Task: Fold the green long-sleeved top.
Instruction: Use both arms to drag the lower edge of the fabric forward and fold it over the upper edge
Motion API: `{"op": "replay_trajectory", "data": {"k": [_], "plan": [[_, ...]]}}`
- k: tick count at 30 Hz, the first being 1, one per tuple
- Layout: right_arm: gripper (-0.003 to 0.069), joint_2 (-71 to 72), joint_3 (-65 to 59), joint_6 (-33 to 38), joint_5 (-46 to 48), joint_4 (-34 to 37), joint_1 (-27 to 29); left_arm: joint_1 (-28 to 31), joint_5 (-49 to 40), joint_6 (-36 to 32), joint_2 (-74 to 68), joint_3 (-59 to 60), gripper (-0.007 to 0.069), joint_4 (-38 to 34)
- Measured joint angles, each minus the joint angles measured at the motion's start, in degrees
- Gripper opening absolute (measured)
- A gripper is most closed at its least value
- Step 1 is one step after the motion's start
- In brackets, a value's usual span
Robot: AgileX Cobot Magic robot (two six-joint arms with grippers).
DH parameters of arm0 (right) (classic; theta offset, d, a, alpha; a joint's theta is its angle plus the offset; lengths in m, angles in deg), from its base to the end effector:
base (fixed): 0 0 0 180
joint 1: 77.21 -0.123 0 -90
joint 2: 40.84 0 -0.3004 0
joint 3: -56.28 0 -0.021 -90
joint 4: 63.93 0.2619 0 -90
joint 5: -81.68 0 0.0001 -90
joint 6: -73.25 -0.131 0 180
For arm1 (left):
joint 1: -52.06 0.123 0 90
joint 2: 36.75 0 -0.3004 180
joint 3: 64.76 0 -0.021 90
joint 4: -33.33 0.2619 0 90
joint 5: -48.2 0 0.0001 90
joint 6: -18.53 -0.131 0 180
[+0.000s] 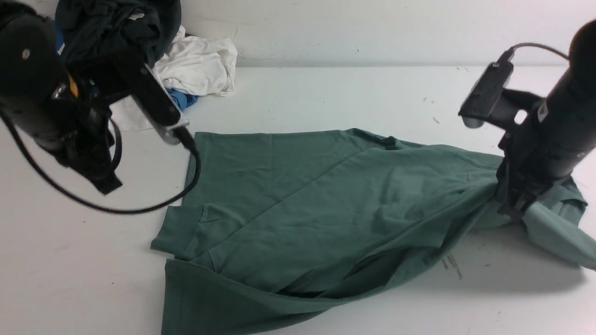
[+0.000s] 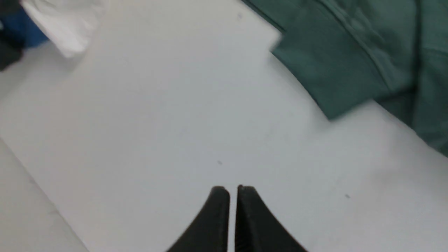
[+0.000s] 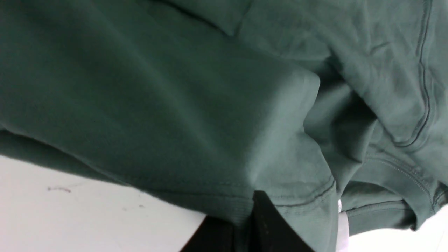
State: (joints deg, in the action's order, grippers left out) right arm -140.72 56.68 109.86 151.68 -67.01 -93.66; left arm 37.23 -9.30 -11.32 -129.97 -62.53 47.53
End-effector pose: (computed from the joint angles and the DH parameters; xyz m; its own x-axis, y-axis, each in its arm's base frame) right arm 0.3252 0.0891 0.2679 -0.5790 -0.8073 -0.1146 -0.7930 0.5902 -0.1511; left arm 0.3350 -0.0607 0.3056 -0.5814 0.7714 -0.2587 0.6457 0.6310 0.4300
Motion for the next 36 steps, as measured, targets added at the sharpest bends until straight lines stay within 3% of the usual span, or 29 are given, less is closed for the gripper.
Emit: {"op": "replay_trajectory", "data": {"k": [7,10,15,17,19,23,27,32,36], "plan": [[0.0018,-6.28,7.45,1.11,0.49,6.94,1.89,-0.96,-8.99,-0.06,-7.45,-7.86,0.0016,-8.36],[0.0018,-6.44,7.58,1.75,0.95,8.47,1.89,-2.46,-11.77,-0.88,-7.62,-4.15,0.0017,-14.68],[0.0018,-6.44,7.85,1.93,1.09,9.06,1.89,-3.94,-9.22,-4.73,-7.62,4.54,0.0064,-18.62],[0.0018,-6.44,7.85,2.06,1.09,10.23,1.89,-4.34,-5.31,-8.34,-7.74,8.68,0.0123,-19.11],[0.0018,-6.44,7.85,2.49,1.09,11.56,1.89,-4.41,0.04,-11.79,-8.05,12.30,0.0228,-19.24],[0.0018,-6.44,7.85,2.81,1.09,12.44,1.89,-4.41,6.36,-13.40,-8.79,13.77,0.0381,-19.24],[0.0018,-6.44,7.85,2.88,1.09,12.57,1.89,-4.41,9.52,-13.80,-11.97,13.77,0.0449,-19.24],[0.0018,-6.44,7.85,2.88,1.09,12.57,1.89,-4.41,9.74,-13.81,-16.29,13.77,0.0427,-19.68],[0.0018,-6.44,7.85,2.95,1.09,12.57,1.89,-4.76,9.62,-13.81,-16.80,13.77,0.0293,-20.26]]}}
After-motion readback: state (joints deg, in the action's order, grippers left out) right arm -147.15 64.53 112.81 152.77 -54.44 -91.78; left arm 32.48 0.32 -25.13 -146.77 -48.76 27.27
